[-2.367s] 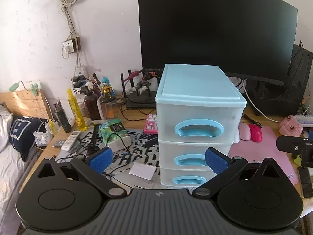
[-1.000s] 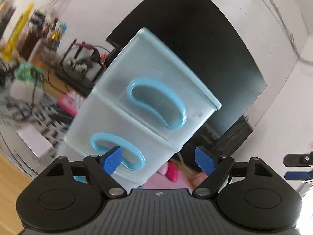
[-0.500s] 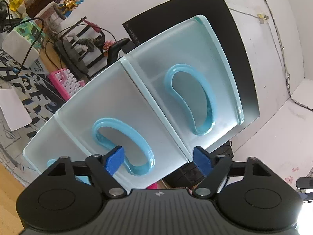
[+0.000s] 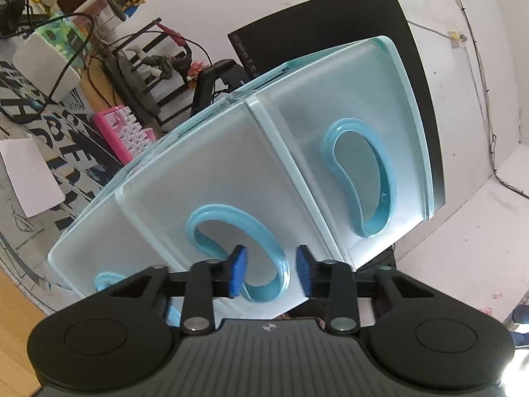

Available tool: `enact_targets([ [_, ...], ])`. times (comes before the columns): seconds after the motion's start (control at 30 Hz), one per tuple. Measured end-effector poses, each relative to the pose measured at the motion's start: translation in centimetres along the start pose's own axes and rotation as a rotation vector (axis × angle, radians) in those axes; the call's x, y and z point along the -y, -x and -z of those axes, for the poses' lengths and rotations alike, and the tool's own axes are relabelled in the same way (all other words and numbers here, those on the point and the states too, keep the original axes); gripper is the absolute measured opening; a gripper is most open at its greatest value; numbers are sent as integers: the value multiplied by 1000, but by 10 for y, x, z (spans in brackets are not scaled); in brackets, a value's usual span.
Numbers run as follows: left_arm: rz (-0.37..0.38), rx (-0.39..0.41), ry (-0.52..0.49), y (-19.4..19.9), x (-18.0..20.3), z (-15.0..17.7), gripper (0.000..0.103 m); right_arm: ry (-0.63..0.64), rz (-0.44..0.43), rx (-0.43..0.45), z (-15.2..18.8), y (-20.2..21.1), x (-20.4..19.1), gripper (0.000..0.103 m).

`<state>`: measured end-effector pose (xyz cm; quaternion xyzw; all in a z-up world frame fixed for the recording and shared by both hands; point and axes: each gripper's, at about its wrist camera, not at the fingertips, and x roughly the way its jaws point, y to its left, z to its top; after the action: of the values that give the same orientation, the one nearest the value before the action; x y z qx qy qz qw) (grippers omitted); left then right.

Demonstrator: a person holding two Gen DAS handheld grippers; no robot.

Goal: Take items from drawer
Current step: 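Pull the middle drawer outward with the left tool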

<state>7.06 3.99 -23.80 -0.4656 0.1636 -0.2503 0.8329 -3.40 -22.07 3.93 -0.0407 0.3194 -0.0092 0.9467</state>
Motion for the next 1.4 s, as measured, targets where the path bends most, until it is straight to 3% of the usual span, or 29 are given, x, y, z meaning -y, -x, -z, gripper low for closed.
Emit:
enact_targets([
  [0.13, 43, 0, 19, 0, -5, 2, 12, 4, -1, -2, -2, 0, -3, 103],
  [0.6, 95, 26, 78, -1, -15, 6, 12, 23, -21, -12, -1, -2, -10, 103],
  [0.8, 96, 30, 104, -3, -19, 9, 20, 30, -26, -17, -1, -3, -12, 103],
  [0.9, 114, 39, 112, -2, -19, 10, 11, 38, -26, -16, -2, -2, -14, 103],
  [1.33, 109, -14, 174, -4, -21, 3, 8, 36, -29, -16, 2, 4, -14, 103],
  [1.4, 90, -9, 141, -4, -16, 3, 9, 36, -30, -17, 2, 3, -14, 103],
])
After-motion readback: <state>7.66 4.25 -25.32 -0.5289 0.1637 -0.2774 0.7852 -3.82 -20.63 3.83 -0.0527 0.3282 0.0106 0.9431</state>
